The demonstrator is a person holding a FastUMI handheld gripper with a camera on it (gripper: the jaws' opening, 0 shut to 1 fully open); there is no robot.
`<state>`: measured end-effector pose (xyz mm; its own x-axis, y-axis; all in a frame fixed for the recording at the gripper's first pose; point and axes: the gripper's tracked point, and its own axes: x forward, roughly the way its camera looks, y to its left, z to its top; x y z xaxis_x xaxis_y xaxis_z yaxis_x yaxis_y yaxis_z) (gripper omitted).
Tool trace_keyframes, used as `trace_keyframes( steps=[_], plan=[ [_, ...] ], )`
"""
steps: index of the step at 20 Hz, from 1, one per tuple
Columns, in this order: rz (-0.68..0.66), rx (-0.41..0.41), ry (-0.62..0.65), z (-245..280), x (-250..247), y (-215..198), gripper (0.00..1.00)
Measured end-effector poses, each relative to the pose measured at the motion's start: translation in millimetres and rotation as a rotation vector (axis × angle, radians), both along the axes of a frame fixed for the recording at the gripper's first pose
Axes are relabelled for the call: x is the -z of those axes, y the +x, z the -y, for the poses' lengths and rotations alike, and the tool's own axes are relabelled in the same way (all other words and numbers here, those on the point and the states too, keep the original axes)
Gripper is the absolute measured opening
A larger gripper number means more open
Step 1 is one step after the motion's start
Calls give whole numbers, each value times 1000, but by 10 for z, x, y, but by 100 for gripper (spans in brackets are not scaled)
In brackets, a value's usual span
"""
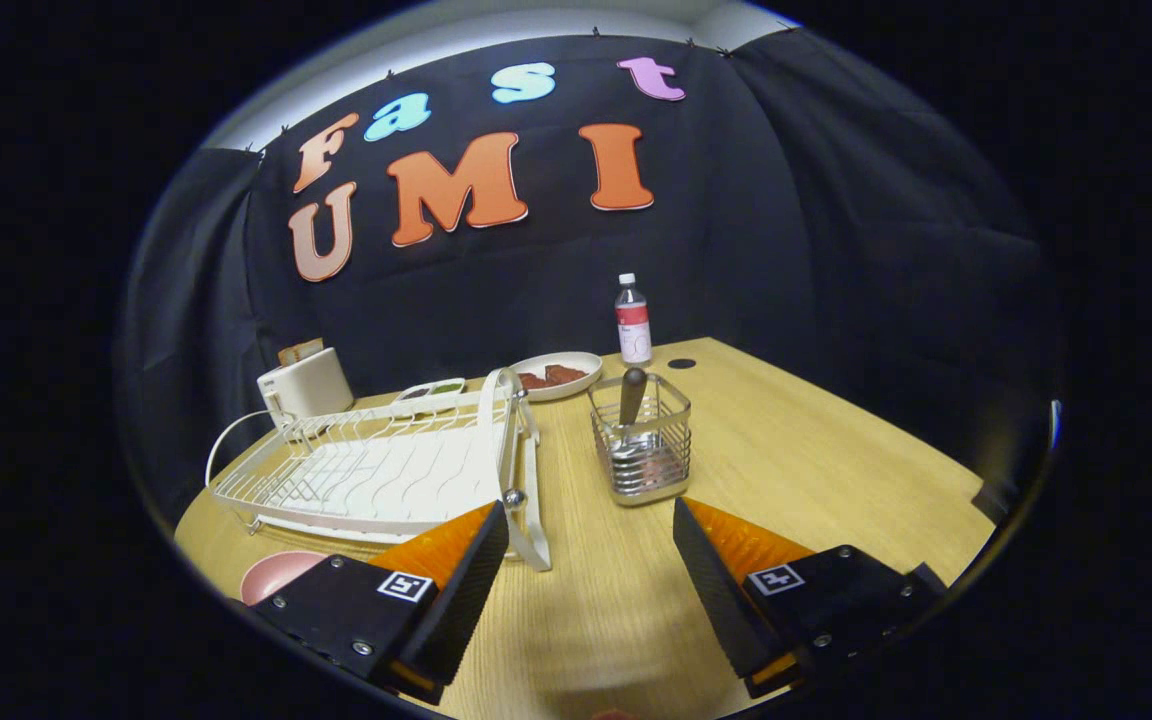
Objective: Take the plate from the dish rack, then take the spoon from the basket and place it into the plate.
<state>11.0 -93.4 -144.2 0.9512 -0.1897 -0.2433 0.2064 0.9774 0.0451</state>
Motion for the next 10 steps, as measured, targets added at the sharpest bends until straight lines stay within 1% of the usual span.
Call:
trace_keyframes(
  steps=[2, 5, 7, 8, 10],
  plan=[
    [48, 11, -43, 144, -131, 171, 98],
    [88, 48, -70, 342, -203, 459, 98],
    [113, 45, -82, 354, -237, 584, 98],
    [123, 45, -90, 354, -254, 648, 97],
    [124, 39, -101, 354, -247, 744, 92]
  ],
)
